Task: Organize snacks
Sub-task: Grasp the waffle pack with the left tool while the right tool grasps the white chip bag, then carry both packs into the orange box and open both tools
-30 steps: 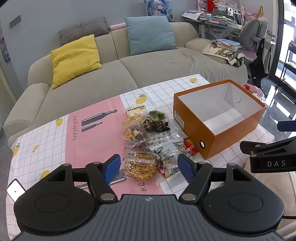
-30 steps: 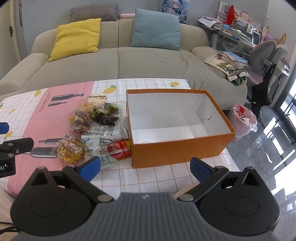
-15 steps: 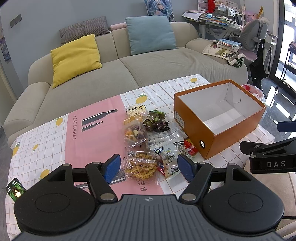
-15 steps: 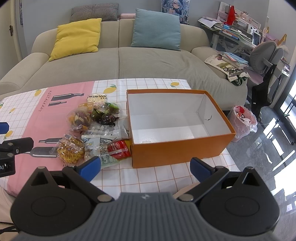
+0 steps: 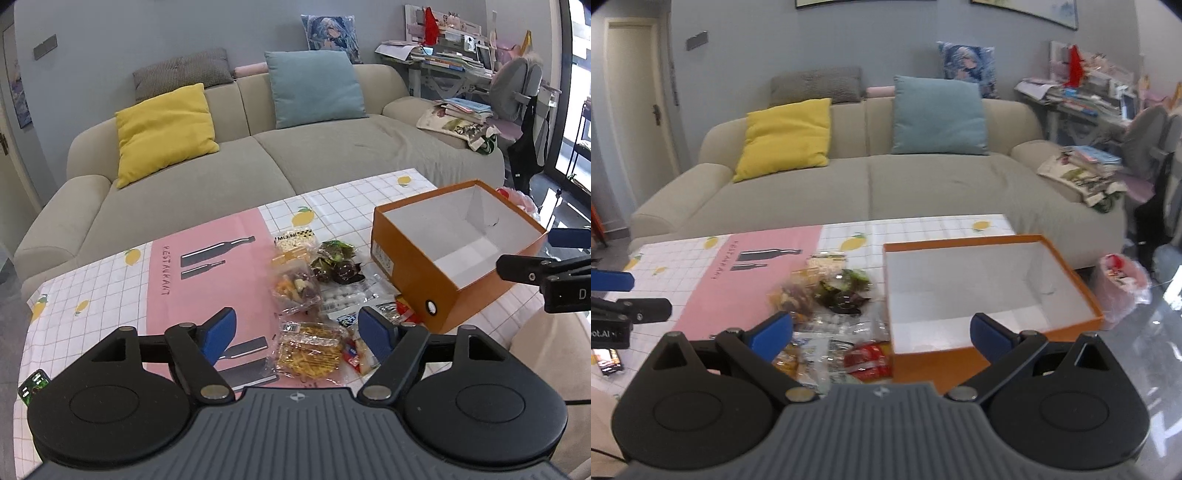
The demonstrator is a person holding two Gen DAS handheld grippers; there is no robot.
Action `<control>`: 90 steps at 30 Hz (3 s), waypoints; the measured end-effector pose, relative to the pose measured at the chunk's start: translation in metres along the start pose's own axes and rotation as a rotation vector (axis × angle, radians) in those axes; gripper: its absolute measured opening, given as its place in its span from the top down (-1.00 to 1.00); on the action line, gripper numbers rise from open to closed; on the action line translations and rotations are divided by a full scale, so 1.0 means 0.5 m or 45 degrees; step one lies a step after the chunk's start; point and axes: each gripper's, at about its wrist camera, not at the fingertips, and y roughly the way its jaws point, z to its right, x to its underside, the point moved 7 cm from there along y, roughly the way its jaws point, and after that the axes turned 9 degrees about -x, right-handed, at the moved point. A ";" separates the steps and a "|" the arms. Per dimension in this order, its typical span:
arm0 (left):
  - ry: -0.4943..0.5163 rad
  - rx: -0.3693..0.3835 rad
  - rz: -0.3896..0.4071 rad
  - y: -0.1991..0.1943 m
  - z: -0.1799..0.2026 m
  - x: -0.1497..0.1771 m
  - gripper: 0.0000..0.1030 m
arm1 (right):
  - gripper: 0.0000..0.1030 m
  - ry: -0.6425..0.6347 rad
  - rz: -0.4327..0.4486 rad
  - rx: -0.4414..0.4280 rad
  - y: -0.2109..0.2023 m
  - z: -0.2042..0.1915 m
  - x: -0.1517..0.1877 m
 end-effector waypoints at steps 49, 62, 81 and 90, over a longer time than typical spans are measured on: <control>0.154 0.228 -0.291 0.397 0.051 0.167 -1.00 | -0.49 0.039 -0.447 -0.259 0.398 -0.058 0.177; 0.070 0.197 -0.356 0.443 0.069 0.186 -1.00 | -0.27 0.082 -0.472 -0.219 0.425 -0.042 0.183; -0.040 0.116 -0.317 0.400 0.051 0.176 -0.73 | 0.18 0.047 -0.444 -0.226 0.419 -0.044 0.175; -0.150 0.105 -0.264 0.315 0.024 0.118 -0.70 | 0.23 0.031 -0.347 -0.252 0.363 -0.041 0.138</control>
